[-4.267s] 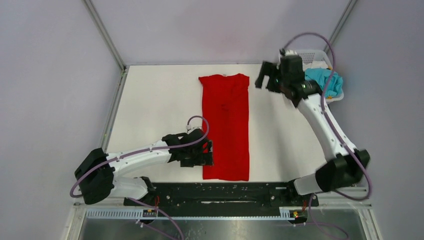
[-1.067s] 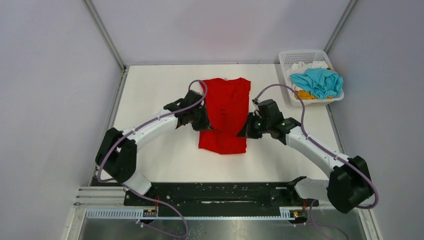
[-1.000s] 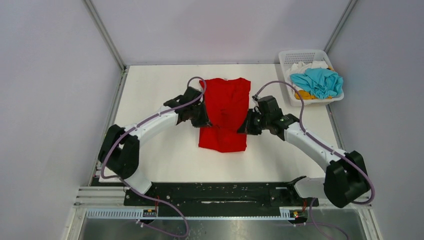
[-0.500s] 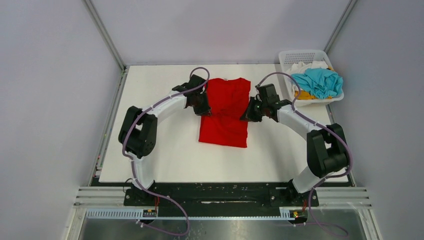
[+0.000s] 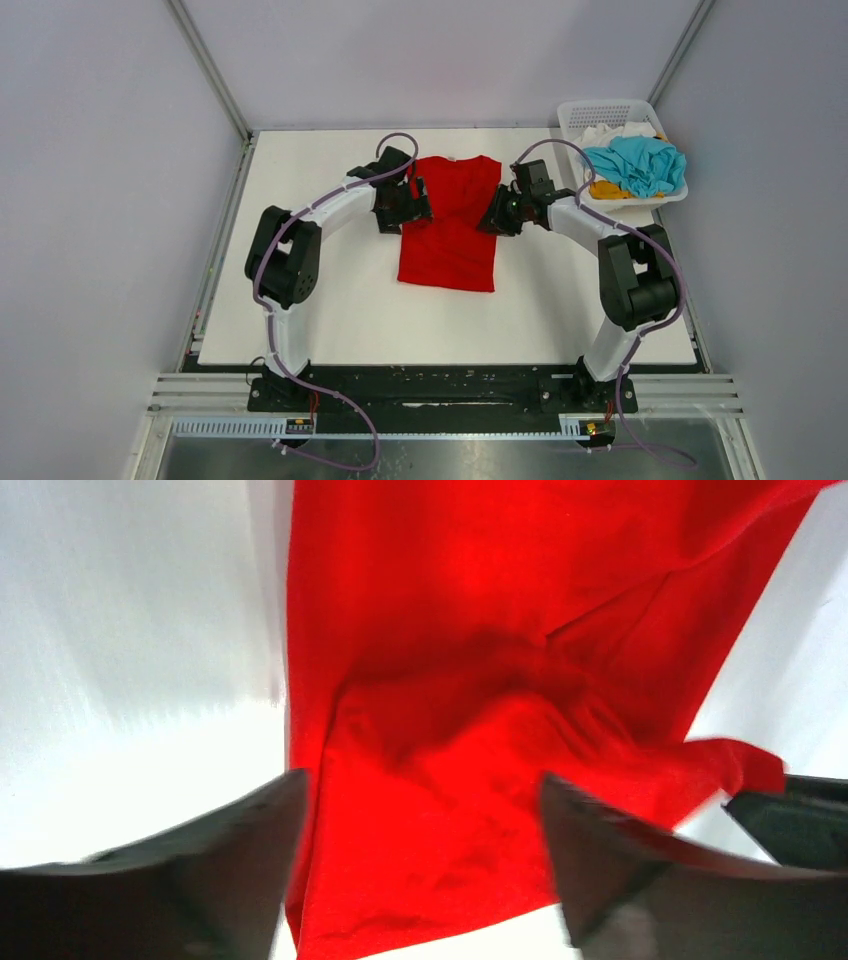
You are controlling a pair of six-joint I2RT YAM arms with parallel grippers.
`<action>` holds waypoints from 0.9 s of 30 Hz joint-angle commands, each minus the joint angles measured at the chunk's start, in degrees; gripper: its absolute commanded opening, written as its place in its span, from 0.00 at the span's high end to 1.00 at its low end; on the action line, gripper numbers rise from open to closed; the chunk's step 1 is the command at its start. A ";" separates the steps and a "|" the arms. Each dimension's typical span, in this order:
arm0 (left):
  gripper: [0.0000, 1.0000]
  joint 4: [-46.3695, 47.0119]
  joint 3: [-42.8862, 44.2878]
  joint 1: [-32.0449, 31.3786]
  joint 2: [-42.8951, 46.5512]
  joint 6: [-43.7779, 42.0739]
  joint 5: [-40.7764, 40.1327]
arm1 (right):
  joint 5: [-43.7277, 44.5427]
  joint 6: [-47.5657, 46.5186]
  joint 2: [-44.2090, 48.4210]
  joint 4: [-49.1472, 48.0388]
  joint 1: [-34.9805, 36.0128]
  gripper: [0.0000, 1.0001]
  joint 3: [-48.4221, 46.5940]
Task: Fold and stack the t-shirts
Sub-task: Fold the folded rectangular tshirt in 1/3 of the way, then grab one side of the 2/3 rectangular tshirt with both arms
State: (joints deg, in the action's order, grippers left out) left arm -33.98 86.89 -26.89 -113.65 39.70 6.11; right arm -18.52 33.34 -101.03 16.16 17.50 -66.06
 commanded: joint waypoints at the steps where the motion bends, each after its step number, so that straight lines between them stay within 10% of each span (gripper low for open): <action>1: 0.01 -1.49 1.52 0.26 2.48 0.72 -2.47 | 1.10 -0.83 0.98 -0.24 -0.36 0.39 -2.25; 9: 0.01 1.29 -15.55 0.02 21.54 3.58 -9.03 | 4.72 -4.20 12.58 3.10 -0.31 0.02 6.11; 16: 0.01 10.20 -33.80 0.09 36.02 3.69 0.73 | 0.57 -1.30 24.57 -1.44 -0.26 0.02 22.21; 27: 0.01 23.33 -39.55 0.09 25.92 4.59 9.59 | 1.65 1.11 25.19 -2.36 2.12 0.08 27.67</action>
State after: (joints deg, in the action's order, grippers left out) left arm -18.61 46.19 -26.85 -84.58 43.79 12.32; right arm -17.02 32.40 -75.77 16.67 17.93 -38.57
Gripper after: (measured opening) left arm 0.989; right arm 0.934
